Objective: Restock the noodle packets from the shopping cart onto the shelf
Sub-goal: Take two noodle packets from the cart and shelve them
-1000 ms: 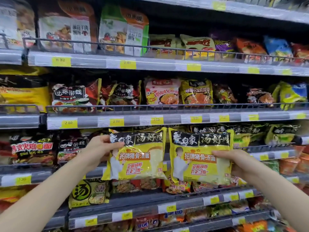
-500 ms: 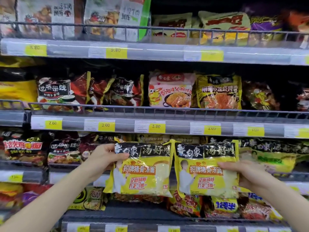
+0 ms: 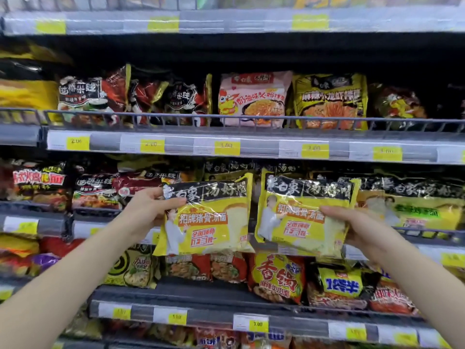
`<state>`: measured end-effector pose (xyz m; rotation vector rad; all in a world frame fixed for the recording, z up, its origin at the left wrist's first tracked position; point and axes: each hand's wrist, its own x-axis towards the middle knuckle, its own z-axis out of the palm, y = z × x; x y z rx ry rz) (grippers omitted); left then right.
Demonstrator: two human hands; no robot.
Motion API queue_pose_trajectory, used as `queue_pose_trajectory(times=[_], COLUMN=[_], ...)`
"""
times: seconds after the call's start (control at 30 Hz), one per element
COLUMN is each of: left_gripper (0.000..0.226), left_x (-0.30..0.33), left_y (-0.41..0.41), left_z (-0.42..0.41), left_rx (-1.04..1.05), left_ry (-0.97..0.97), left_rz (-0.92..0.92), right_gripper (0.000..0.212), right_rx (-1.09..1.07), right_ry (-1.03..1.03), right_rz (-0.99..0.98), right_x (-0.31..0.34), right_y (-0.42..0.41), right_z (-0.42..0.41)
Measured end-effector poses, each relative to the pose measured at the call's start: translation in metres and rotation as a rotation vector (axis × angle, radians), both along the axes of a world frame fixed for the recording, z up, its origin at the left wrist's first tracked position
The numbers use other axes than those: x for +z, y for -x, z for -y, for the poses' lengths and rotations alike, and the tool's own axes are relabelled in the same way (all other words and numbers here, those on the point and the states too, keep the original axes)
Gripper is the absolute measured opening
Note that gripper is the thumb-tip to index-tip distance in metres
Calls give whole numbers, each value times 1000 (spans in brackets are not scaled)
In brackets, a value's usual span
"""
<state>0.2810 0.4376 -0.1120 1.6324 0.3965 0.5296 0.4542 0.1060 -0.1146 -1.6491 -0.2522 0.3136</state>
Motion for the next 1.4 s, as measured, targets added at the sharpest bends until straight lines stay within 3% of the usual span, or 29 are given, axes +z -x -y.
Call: queue_pose_trajectory(times=[0.13,0.27,0.43,0.57,0.7,0.83,1.03,1.2,1.3,1.4], left_gripper=[79,65,97,124,114,123,113,104,125,140], left_x=[-8,-11,-19,-24,-22,-21,-21,-26,-24,-24], left_y=[1,1,-5,-9,-10,-12,-17,-24,-26,-27], left_z=[-2,-3,-7,-12,-16,-24,-27,-27,-25,-27], left_rx=[-6,-5,37,57,48,66,14,21,29,33], left_ry=[-7,-18,-14,-1,21,6,-15,16,-6,-13], left_rz=[28,76,115,112,110,119,134,148,119,130], right_gripper=[26,24,25,34,28,49,30,28,30,30], right_rx=[-89,-135,-245,-346,-374,-345,-312,-300,-273,-271], right_ry=[-47,-93,-75,165,302,503,643,1034,1287,1391], right_rz=[84,146,269,395,400,371,401,545,719,837], right_x=[6,10,6,9,7,10,9,12,12,7], right_y=[-8,-17,-33,-46,-64,-78,-89,-93,-94,-98], right_z=[-12,-26,-50,-76,-98,-110,-119,-128,-130,-133])
